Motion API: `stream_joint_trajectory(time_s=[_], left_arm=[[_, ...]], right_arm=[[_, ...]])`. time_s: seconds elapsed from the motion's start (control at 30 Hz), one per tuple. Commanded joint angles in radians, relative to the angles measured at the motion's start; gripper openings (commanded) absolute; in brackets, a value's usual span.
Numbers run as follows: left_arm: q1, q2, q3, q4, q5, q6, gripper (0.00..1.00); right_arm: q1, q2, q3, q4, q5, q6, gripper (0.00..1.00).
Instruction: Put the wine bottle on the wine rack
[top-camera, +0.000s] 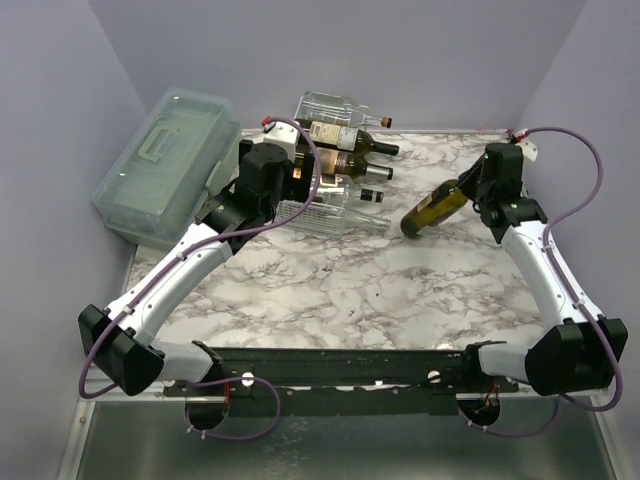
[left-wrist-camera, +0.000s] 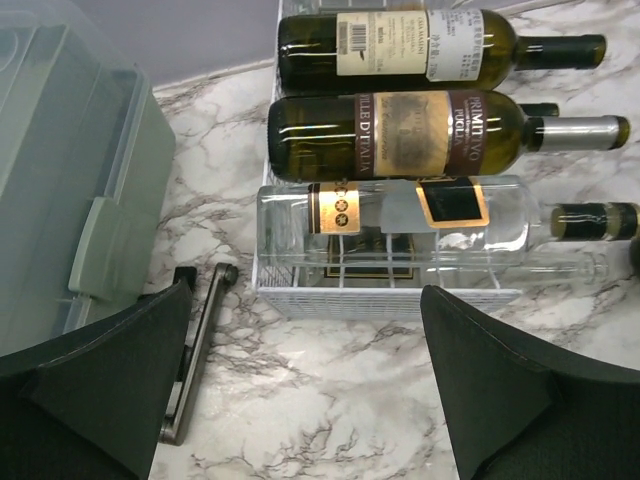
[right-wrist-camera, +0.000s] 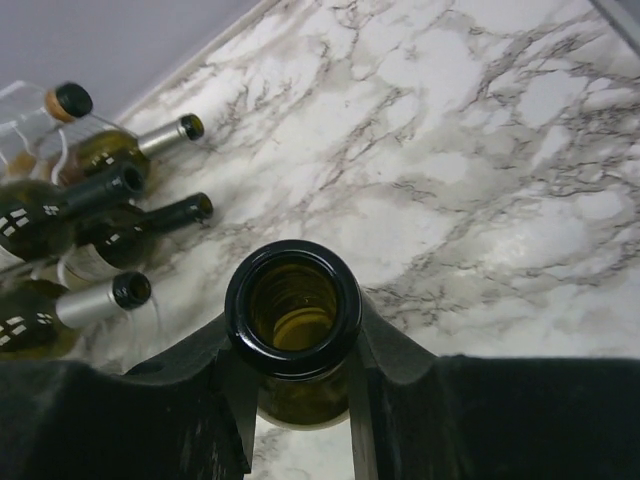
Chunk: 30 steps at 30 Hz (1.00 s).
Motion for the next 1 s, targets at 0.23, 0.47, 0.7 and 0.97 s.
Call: stream_joint_trajectory(time_s=[0.23, 0.47, 0.7, 0.97], left_arm=[[0.04, -0.044, -0.058, 0.12, -0.054, 0.007, 0.98], [0.094, -0.021, -0.06, 0.125, -0.002, -0.035, 0.98], [0.107, -0.005, -0.06, 0.125, 0.015, -0.046, 0.98], [0.117, 0.005, -0.059, 0.123, 0.051, -0.065, 0.97]], right_arm=[[-0.174, 0.044, -0.272, 0.619, -0.395, 0.397, 0.01], [-0.174, 0.151, -0.416, 0.964, -0.508, 0.609, 0.01], [-0.174, 0.243, -0.495, 1.146, -0.476, 0.736, 0.01], [-0.174, 0.405, -0.555, 1.428, -0.539, 0.926, 0.01]])
